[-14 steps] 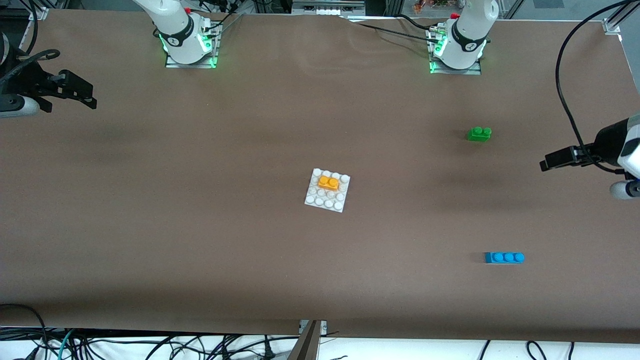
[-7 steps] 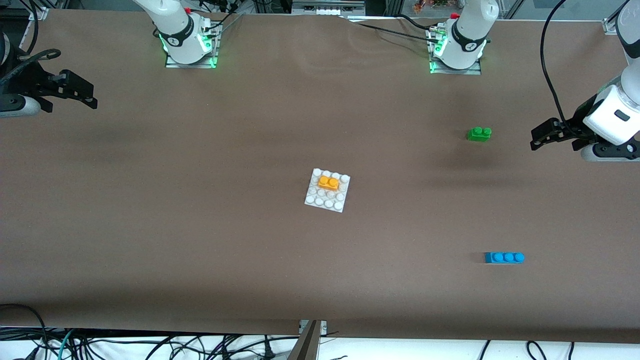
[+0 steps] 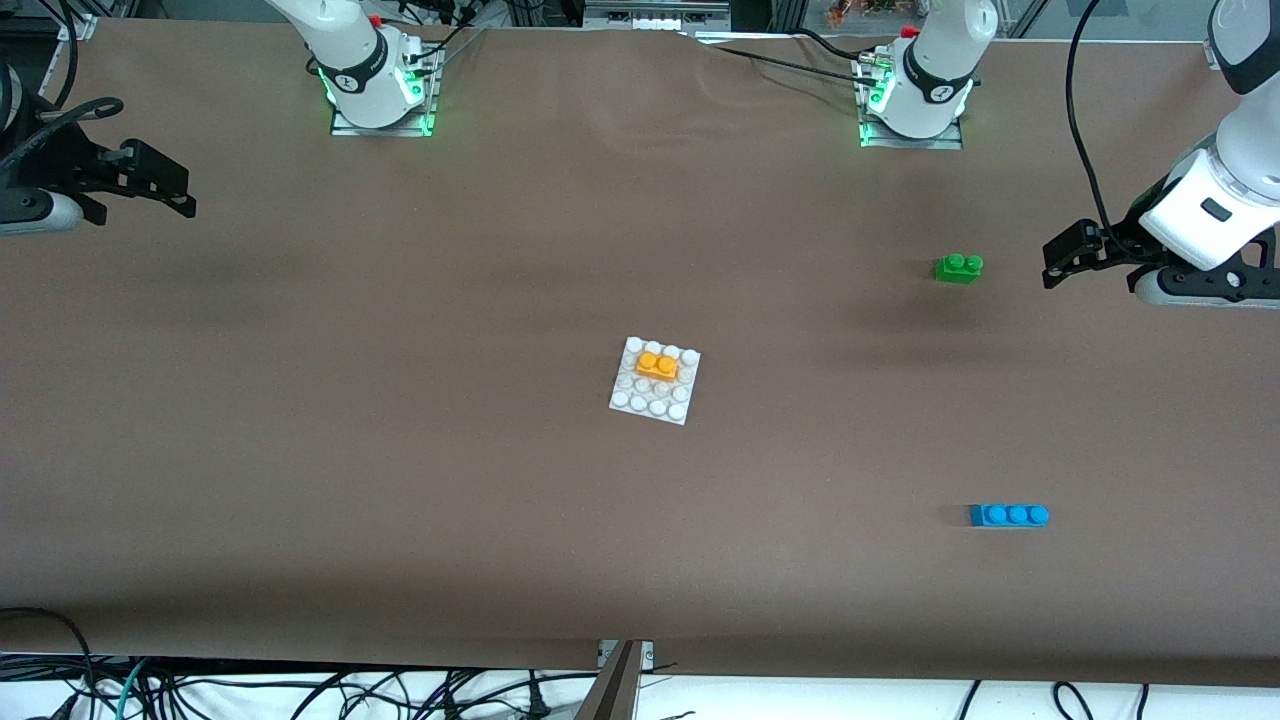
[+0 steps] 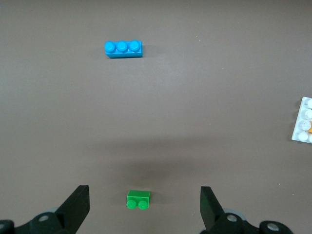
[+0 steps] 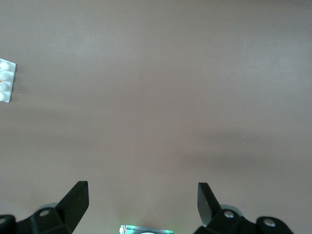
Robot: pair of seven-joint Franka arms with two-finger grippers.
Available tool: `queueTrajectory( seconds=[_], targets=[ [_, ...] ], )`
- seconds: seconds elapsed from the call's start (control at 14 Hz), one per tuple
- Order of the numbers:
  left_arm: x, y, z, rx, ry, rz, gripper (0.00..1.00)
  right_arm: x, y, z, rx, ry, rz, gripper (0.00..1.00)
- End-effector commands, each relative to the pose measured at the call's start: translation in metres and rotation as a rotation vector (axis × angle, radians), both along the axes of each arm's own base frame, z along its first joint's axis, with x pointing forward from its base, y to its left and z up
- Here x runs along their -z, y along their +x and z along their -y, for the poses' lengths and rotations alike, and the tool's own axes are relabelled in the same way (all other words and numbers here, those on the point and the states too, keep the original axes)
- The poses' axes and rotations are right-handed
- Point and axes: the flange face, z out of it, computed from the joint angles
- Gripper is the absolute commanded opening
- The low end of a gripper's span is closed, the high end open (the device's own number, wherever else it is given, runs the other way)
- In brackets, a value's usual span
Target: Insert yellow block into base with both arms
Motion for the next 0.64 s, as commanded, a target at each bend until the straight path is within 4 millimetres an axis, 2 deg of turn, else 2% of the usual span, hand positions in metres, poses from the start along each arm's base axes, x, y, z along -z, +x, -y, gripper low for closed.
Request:
queueTrajectory(
  seconds=[0.0,0.57],
  targets=[
    [-0.0038,-0.0084,-0.0019,0.012,0.005,-0.003,1.0,-0.0066,-0.0007,-0.0021,0.0,0.016,0.003,0.99],
    [-0.0046,-0.013,0.0013,0.021,0.004,-0.037,1.0,-0.0066,-0.0007,-0.0023,0.0,0.018,0.003,0.99]
  ],
)
